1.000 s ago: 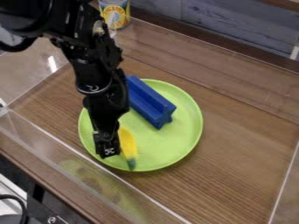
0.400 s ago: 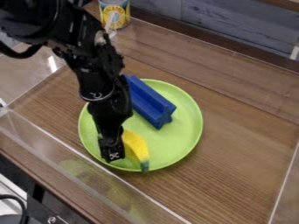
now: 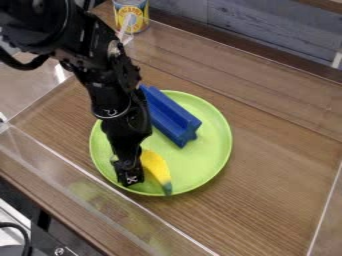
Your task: Remove the banana from inside the green plate and put it on the table
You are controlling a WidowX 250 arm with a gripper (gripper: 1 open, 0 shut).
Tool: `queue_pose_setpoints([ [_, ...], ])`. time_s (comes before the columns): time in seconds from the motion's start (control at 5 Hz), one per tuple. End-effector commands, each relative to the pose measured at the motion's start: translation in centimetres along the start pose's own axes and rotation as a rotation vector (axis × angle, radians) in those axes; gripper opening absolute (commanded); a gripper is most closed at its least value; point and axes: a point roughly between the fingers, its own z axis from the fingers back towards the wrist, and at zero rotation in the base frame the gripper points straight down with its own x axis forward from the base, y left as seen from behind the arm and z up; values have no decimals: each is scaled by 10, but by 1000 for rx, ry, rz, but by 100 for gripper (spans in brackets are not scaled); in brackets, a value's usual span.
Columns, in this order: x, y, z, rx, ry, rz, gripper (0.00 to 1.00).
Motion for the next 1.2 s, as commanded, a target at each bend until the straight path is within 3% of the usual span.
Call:
queue_pose_setpoints([
  [0.0,3,3,1,12,-13,5,0],
  [1.0,6,2,20,28,-9,17,0],
])
